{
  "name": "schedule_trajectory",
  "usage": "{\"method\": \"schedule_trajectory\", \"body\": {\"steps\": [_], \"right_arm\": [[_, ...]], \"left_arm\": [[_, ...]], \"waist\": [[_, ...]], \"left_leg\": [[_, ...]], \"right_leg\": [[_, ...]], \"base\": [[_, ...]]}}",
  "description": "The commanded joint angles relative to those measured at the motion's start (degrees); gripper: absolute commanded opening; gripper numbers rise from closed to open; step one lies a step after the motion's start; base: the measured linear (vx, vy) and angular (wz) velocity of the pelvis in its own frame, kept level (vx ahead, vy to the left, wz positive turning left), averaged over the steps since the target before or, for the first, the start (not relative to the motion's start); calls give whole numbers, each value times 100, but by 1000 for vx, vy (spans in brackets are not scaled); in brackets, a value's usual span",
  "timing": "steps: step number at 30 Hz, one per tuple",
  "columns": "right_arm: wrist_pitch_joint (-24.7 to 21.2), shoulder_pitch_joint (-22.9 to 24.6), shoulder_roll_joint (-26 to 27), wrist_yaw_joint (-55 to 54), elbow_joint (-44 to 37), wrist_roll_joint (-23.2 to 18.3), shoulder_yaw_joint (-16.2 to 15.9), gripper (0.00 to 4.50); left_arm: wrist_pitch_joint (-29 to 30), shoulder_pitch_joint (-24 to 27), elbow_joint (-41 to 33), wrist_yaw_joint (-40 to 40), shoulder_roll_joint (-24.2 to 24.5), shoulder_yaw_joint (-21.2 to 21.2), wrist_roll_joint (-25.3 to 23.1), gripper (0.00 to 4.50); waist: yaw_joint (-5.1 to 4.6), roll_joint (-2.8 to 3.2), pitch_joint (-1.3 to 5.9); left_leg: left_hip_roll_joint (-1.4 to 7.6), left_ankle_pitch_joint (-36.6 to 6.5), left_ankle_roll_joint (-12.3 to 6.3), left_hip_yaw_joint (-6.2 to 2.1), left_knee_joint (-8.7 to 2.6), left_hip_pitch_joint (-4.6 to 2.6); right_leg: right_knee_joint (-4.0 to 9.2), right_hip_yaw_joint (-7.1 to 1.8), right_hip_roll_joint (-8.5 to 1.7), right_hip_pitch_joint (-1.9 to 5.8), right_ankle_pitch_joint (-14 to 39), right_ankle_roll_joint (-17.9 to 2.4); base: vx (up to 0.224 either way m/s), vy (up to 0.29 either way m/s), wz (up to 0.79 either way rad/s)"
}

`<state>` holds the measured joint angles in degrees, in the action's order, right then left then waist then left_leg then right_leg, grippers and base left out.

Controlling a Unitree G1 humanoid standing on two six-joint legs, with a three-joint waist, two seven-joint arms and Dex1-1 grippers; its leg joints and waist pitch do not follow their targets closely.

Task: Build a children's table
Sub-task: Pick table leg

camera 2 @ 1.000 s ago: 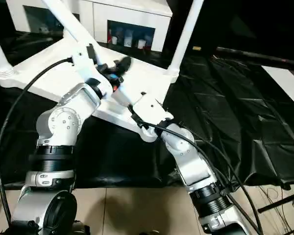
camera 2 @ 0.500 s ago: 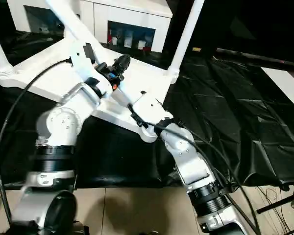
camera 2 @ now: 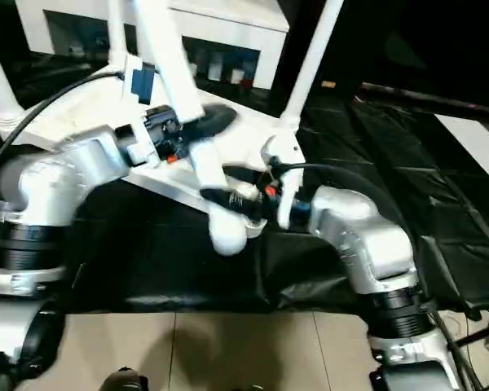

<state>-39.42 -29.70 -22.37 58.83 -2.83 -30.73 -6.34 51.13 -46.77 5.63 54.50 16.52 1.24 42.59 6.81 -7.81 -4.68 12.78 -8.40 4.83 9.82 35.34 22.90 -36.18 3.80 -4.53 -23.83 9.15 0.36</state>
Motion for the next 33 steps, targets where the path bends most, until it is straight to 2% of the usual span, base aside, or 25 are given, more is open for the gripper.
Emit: {"method": "schedule_trajectory", "body": {"steps": [1, 3, 5, 10, 15, 19, 23, 24, 25, 27, 28, 33], "right_arm": [[-498, 89, -411, 309, 132, -147, 35, 296], [-838, 130, -531, 521, -16, -496, 27, 279], [-919, 146, -565, 535, -71, -555, 30, 258], [-1055, 190, -578, 630, -93, -657, 75, 220], [-1174, 182, -738, 748, -141, -839, 21, 192], [-1153, 185, -688, 691, -133, -829, 56, 189], [-826, 202, -459, 316, -2, -612, 160, 189], [-826, 202, -459, 316, -2, -612, 160, 189], [-742, 210, -371, 137, 47, -581, 208, 189], [-733, 220, -320, 68, 60, -600, 245, 188], [-752, 250, -241, -22, 58, -664, 323, 188], [-815, 250, -209, -12, 80, -820, 455, 187]], "left_arm": [[317, -166, -326, 617, -179, -64, 687, 168], [252, -260, -182, 711, -213, -35, 676, 168], [213, -304, -104, 744, -217, -20, 649, 168], [140, -340, -2, 768, -196, 2, 593, 168], [107, -359, 92, 753, -201, 57, 566, 167], [56, -342, 112, 711, -204, 35, 492, 167], [-329, -401, 396, 92, -274, -109, -133, 167], [-329, -401, 396, 92, -274, -109, -133, 202], [-397, -457, 548, -342, -351, -89, -353, 223], [-508, -466, 582, -637, -405, -76, -518, 237], [-569, -447, 580, -1072, -485, -51, -705, 250], [-519, -280, 467, -981, -479, -67, -637, 255]], "waist": [[29, 101, 472], [70, 93, 466], [117, 78, 468], [137, 69, 458], [155, 51, 456], [149, 45, 469], [154, 58, 478], [155, 50, 482], [159, 80, 488], [152, 51, 502], [156, 45, 500], [154, 28, 520]], "left_leg": [[59, -1548, 452, 14, -474, -181], [53, -1616, 411, 26, -459, -211], [60, -1665, 475, 4, -476, -181], [62, -1870, 556, -14, -474, -201], [61, -1904, 554, -21, -468, -202], [57, -1874, 572, -31, -470, -175], [61, -1873, 592, -31, -469, -183], [58, -1873, 593, -28, -461, -184], [57, -1833, 593, -33, -467, -178], [67, -1790, 607, -36, -468, -177], [71, -1750, 593, -35, -476, -172], [53, -1448, 519, -15, -454, -145]], "right_leg": [[383, -196, -324, 263, 1481, -934], [424, -200, -333, 257, 1651, -928], [438, -195, -348, 264, 1881, -813], [501, -183, -374, 223, 2420, -621], [529, -176, -373, 207, 2592, -512], [522, -164, -380, 219, 2578, -499], [526, -164, -381, 202, 2508, -486], [522, -164, -378, 199, 2489, -490], [502, -166, -373, 214, 2396, -511], [488, -162, -367, 219, 2217, -527], [486, -164, -364, 233, 2150, -527], [447, -164, -358, 264, 1839, -601]], "base": [[0, 0, 0], [0, 0, 0], [0, 0, 0], [0, 0, 0], [0, 0, 0], [0, 0, 0], [0, 0, 0], [0, 0, 0], [0, 0, 0], [0, 0, 0], [0, 0, 0], [0, 0, 0]]}}
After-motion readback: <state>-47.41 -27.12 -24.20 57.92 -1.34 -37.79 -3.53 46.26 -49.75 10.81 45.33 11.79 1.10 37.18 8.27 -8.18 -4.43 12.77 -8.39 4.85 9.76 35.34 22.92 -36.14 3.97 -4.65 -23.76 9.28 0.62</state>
